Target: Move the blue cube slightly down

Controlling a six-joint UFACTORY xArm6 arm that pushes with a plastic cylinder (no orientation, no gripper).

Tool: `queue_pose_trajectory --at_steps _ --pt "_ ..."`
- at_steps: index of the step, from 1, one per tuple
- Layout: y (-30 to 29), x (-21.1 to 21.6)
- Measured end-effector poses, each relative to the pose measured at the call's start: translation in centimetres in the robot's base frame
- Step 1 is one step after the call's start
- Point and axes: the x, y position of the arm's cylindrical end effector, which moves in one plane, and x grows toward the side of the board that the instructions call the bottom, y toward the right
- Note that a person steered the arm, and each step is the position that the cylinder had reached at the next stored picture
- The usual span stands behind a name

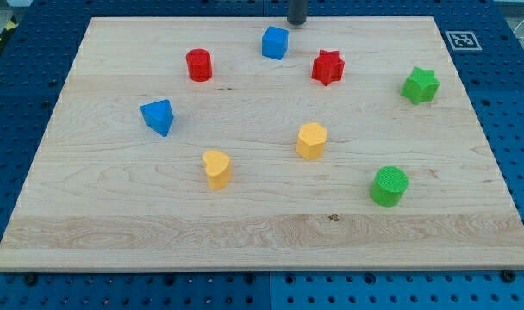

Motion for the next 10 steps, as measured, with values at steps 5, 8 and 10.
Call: queue_pose_trajectory --at_steps 5,8,10 --pt "-3.8 6.8" --pt "-5.9 8.4" --pt "-5.9 9.4"
